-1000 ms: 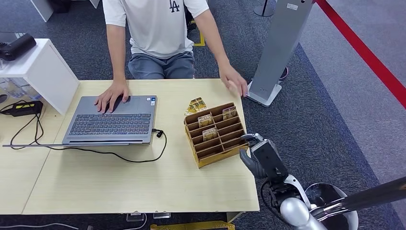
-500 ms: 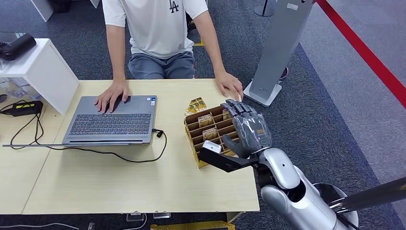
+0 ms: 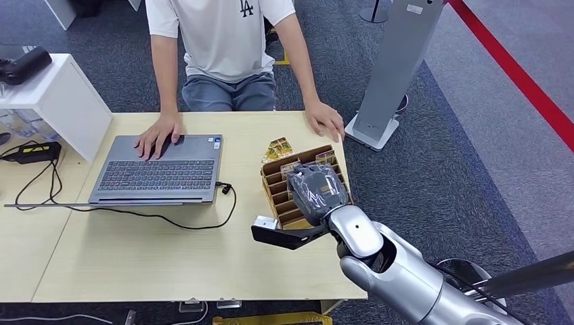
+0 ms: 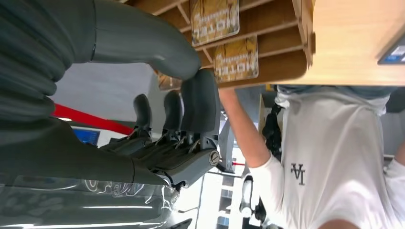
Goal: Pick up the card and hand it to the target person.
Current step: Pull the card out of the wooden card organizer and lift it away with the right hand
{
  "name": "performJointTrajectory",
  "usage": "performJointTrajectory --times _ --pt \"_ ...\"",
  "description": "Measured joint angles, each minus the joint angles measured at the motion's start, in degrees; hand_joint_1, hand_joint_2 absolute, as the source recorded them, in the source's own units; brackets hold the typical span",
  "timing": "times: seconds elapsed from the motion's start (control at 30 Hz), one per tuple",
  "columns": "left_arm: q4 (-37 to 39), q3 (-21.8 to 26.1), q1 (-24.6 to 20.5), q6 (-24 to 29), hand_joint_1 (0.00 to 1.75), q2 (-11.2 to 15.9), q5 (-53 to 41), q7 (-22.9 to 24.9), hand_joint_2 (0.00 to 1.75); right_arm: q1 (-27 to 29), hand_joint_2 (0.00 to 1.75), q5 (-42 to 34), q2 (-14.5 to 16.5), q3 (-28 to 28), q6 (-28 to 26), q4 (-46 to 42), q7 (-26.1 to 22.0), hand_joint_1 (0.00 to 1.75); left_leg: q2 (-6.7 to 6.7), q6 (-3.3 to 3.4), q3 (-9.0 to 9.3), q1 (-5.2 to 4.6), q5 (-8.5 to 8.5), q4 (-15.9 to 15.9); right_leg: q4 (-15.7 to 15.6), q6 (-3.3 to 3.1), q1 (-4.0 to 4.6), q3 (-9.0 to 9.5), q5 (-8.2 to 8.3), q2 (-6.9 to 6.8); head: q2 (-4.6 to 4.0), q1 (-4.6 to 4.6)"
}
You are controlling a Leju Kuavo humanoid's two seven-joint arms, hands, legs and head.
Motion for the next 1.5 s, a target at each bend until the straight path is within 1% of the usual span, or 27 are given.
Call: performJointTrajectory --times 0.07,0.2,0.4,0.5,0.9,1.13,1.5 --pt "0.0 0.0 0.0 0.0 0.0 0.0 0.0 0.0 0.0 -0.4 1.75 -0.7 0.3 0.7 -0.4 2.0 0.0 1.17 0.0 0.0 0.0 0.0 0.0 0.0 0.0 0.0 0.0 0.0 0.0 0.0 0.0 -0.02" --pt "0.0 0.0 0.0 0.2 0.0 0.0 0.0 0.0 0.0 -1.0 1.75 -1.8 0.8 1.7 -1.0 5.4 0.1 0.91 0.0 0.0 -0.01 0.0 0.0 0.0 0.0 0.0 0.0 -0.01 0.0 0.0 0.0 -0.04" --pt "0.0 0.0 0.1 0.3 0.0 0.0 0.0 0.0 0.0 -2.2 1.75 -3.4 1.3 2.9 -2.0 9.9 0.4 0.73 0.0 0.0 -0.01 0.0 0.0 0.0 0.0 0.0 0.0 -0.02 0.0 0.0 0.0 -0.03" --pt "0.0 0.0 0.1 0.3 0.0 0.0 0.0 0.1 0.0 -2.5 1.75 -3.7 1.3 3.3 -2.5 11.2 0.6 0.72 0.0 0.0 0.0 0.0 0.0 0.0 0.0 0.0 0.0 -0.02 0.0 0.0 0.0 -0.02" --pt "0.0 0.0 0.1 0.3 0.0 0.0 -0.2 0.1 0.0 -3.4 1.75 -3.9 1.5 3.7 -3.9 13.7 1.4 0.77 0.01 0.0 0.01 0.0 0.0 0.0 0.0 0.0 0.0 -0.03 0.0 0.01 0.0 -0.05" --pt "0.0 0.0 0.0 0.3 0.0 0.0 -0.4 0.3 0.0 -3.4 1.75 -4.2 1.5 3.7 -4.2 14.8 1.5 0.7 0.01 0.0 0.01 0.0 0.0 0.0 0.0 0.0 0.0 -0.03 0.0 0.01 0.0 -0.02" --pt "0.0 0.0 0.0 0.3 0.0 0.0 -0.6 0.7 0.0 -3.7 1.75 -4.5 1.8 3.7 -5.0 16.7 1.3 0.69 0.0 0.0 0.0 0.0 0.0 0.0 0.0 0.0 0.0 -0.03 0.0 0.01 0.0 -0.04"
